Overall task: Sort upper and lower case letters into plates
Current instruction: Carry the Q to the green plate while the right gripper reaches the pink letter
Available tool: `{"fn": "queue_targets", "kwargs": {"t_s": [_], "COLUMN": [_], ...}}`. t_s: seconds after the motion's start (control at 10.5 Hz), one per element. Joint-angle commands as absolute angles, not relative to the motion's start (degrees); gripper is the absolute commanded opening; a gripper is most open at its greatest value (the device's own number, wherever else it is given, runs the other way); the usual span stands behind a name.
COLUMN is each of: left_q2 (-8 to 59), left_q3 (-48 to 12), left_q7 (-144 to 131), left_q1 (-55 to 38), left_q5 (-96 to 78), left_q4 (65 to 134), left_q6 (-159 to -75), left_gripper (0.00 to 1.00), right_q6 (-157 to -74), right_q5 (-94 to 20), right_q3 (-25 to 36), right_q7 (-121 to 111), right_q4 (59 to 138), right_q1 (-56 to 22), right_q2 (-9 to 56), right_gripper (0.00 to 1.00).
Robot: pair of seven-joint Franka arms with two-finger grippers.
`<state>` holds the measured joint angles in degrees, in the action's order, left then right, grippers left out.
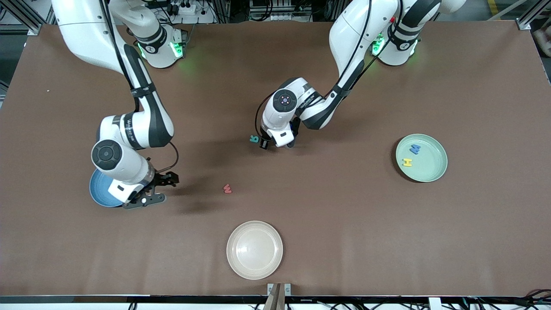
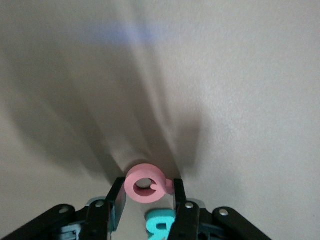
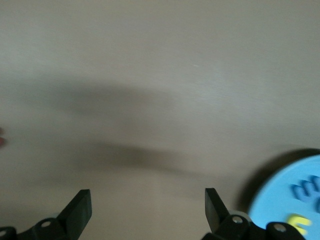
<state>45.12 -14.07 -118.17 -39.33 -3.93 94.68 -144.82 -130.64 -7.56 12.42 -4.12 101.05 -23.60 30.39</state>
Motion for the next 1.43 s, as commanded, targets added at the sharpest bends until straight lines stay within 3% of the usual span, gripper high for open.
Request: {"fn": "queue_targets", "kwargs": {"t_s": [0.0, 0.48, 0.86, 1.05, 1.33], "left_q2": [42.4, 36.1, 26.2, 22.0, 21.6], "left_q3": [-14.3, -14.3, -14.3, -14.2, -14.2], "left_q7": [-113.3, -88.3, -59.3, -43.8, -25.6], "left_q1": [-35.6, -23.9, -8.2, -1.4, 9.8], "left_q5": [-2.5, -2.6, -2.6, 0.5, 7.2], "left_q4": [95.3, 96.4, 107.6, 113.8, 116.6], "left_q6": [-138.0, -121.3, -111.7, -111.6, -111.8], "left_gripper": [0.22, 0.21, 0.22, 0.25, 0.25], "right_q6": [-131.1, -135.7, -137.9, -137.8, -137.5], "right_q5": [-9.9, -11.4, -11.5, -11.4, -11.5], "right_q3": [12.4, 12.3, 12.2, 11.3, 10.9], "right_q7": [-3.4, -0.1, 0.0, 4.2, 6.1], "right_q4": [98.5, 95.0, 94.5, 91.7, 88.6], "right_q1": [-26.2, -33.1, -35.7, -36.4, -36.4], "right_q2": [32.3, 37.9, 41.3, 43.8, 45.9], "right_gripper": [1.0, 1.0, 1.0, 1.0, 1.0]}}
